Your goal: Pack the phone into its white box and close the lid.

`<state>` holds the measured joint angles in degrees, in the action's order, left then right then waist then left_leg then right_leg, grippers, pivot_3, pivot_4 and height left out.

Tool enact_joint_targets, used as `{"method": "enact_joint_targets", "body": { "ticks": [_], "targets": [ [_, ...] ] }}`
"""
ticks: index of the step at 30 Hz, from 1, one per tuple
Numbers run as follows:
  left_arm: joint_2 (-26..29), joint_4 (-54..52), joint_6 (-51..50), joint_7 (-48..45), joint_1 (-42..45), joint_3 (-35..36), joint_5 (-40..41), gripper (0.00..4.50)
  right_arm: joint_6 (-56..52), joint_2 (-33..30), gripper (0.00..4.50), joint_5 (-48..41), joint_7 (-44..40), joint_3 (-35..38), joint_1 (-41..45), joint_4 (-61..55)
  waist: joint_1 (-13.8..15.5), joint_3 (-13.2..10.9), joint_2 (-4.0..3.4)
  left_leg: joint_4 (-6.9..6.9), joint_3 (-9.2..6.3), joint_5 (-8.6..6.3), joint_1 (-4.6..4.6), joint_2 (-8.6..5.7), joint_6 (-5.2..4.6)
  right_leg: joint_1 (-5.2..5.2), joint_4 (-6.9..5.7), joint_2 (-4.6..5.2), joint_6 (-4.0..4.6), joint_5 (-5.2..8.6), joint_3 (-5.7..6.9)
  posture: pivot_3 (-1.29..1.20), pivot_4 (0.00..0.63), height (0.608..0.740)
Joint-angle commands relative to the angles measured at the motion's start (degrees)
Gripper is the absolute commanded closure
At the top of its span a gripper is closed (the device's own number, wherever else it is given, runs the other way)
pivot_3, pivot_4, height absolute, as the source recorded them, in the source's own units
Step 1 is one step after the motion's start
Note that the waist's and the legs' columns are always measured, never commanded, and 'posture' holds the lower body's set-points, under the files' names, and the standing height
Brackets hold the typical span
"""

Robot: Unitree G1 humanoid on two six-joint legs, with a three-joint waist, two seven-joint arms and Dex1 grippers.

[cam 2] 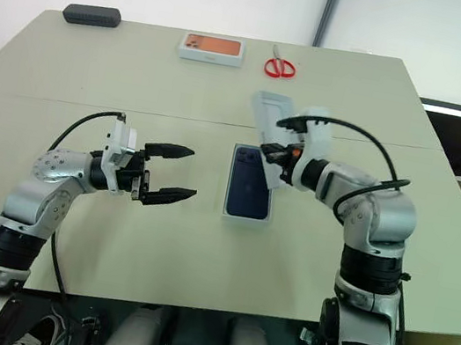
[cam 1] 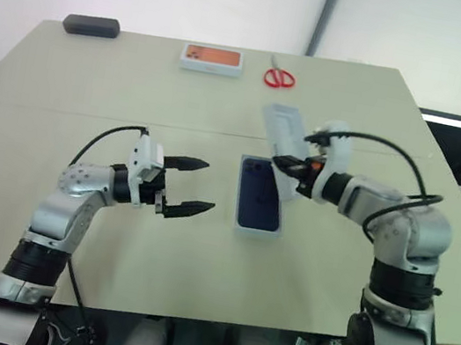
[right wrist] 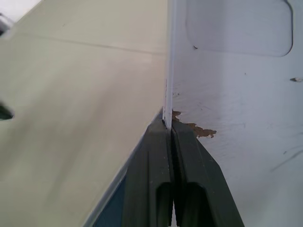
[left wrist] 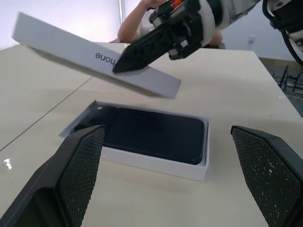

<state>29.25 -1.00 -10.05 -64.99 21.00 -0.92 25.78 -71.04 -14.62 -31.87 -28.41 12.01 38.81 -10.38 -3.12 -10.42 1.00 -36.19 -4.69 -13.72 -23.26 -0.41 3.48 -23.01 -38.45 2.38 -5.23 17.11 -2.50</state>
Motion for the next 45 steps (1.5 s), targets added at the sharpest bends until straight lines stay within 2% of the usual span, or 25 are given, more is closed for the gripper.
{"method": "enact_joint_targets", "body": {
  "ticks": [1,7,11,15,22,25,32,36,39,45],
  "targets": [
    [0.0,-2.8,-1.3,2.0,-0.4,2.2,2.0,0.00,-4.0,5.6,4.46,-9.9,1.2,8.5,2.8,-0.9,-0.1,0.0,0.00,0.01,-0.04,0.00,0.01,0.06,0.00,0.00,-0.03,-0.06,0.02,-0.01,0.00,0.00,0.150,0.740],
    [-0.9,-5.4,-4.7,6.5,-1.1,4.3,4.9,0.00,-15.0,15.7,4.46,-21.6,7.6,18.5,1.8,0.2,0.6,0.0,-0.02,-0.04,-0.09,0.00,0.01,0.08,0.00,0.00,-0.06,-0.08,0.06,-0.03,0.02,0.00,0.150,0.740],
    [-1.1,-8.3,-8.3,10.1,-1.2,7.4,8.4,0.00,-15.7,19.7,4.46,-22.4,10.7,16.7,-2.5,-1.5,0.6,0.0,-0.02,-0.03,-0.08,0.00,-0.01,0.07,0.00,0.00,-0.05,-0.05,0.06,-0.03,0.02,0.00,0.150,0.740],
    [0.2,-11.4,-11.3,12.5,-2.6,10.1,10.8,0.00,-14.8,23.9,4.46,-26.2,13.7,19.2,-2.8,0.9,0.5,0.0,-0.04,-0.04,-0.04,0.00,-0.01,0.07,0.00,-0.05,-0.06,-0.05,0.07,-0.03,0.00,0.00,0.150,0.740],
    [1.4,-12.2,-11.9,13.5,-6.8,9.9,9.7,0.00,-7.6,25.3,4.46,-24.5,13.3,13.1,-7.0,9.3,0.5,0.0,-0.05,-0.01,0.06,0.00,0.06,0.07,0.00,0.01,-0.07,-0.10,0.09,-0.04,0.00,0.00,0.150,0.740],
    [0.0,-12.1,-11.1,14.2,-8.5,7.8,8.5,0.83,-6.5,24.9,4.50,-26.0,14.0,12.1,-7.8,10.8,0.6,0.0,-0.06,0.00,0.06,0.00,0.07,0.07,0.00,0.03,-0.04,-0.09,0.09,-0.03,-0.01,0.00,0.150,0.740],
    [-6.8,-9.1,-5.9,18.2,-8.5,2.2,2.3,4.46,-4.5,21.6,4.50,-27.5,14.3,10.4,-10.1,13.6,0.7,0.0,-0.05,-0.01,0.06,0.00,0.24,0.01,0.00,0.35,0.20,-0.02,0.08,-0.03,0.01,0.00,0.150,0.740],
    [-8.9,-6.4,-4.3,19.7,-6.7,1.2,0.3,4.46,-2.4,21.2,4.50,-28.0,15.8,11.1,-9.4,15.8,0.6,0.0,-0.06,0.08,0.07,0.00,0.47,0.04,0.00,0.47,0.19,-0.09,0.09,-0.03,-0.01,0.00,0.150,0.740],
    [-10.2,-4.4,-2.7,19.8,-6.0,-0.9,-2.3,4.50,0.0,20.2,3.54,-27.9,17.3,12.7,-9.1,18.9,0.6,0.1,-0.06,0.10,0.11,0.00,0.55,0.05,0.00,0.57,0.20,-0.25,0.09,-0.03,-0.01,0.00,0.150,0.740],
    [-12.0,-2.8,-0.8,19.3,-4.9,-2.4,-3.5,4.50,1.9,16.4,0.52,-28.0,16.6,12.1,-8.7,18.1,0.7,0.0,-0.07,0.07,0.14,0.00,0.54,0.13,0.00,0.57,0.21,-0.27,0.10,-0.04,-0.05,0.00,0.150,0.740]
  ]
}}
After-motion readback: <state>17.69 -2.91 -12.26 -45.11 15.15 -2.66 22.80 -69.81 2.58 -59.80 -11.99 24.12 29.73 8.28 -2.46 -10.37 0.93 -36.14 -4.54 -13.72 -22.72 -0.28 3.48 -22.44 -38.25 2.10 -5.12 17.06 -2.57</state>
